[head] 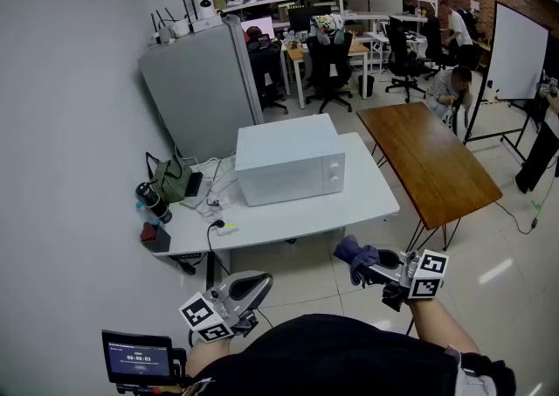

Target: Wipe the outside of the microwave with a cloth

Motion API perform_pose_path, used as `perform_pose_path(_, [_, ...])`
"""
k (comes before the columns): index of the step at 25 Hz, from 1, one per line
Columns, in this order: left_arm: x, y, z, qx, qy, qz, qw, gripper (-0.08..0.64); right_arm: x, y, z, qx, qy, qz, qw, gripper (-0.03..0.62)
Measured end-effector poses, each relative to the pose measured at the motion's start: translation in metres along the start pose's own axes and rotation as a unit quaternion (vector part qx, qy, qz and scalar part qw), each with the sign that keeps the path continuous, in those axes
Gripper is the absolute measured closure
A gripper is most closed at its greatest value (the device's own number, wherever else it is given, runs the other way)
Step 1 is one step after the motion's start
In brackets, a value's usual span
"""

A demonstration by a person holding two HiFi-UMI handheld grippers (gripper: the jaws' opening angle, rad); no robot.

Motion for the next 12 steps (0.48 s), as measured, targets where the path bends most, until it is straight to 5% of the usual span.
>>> perform_pose_path(12, [-0.02,-0.069,-0.028,0.009,0.006,-0.015,0.9998,0.555,0.006,0.023,0.069,0.014,0.007,-0.021,1.0,0.489])
Point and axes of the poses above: the fingertips, and each gripper's own axes: y backward along the fingers, z to its right, x out of its top, the point moved 1 cm from there along y, backward along the fingers, and after that the axes turned 8 degrees about -x, right-handed, at the moved point
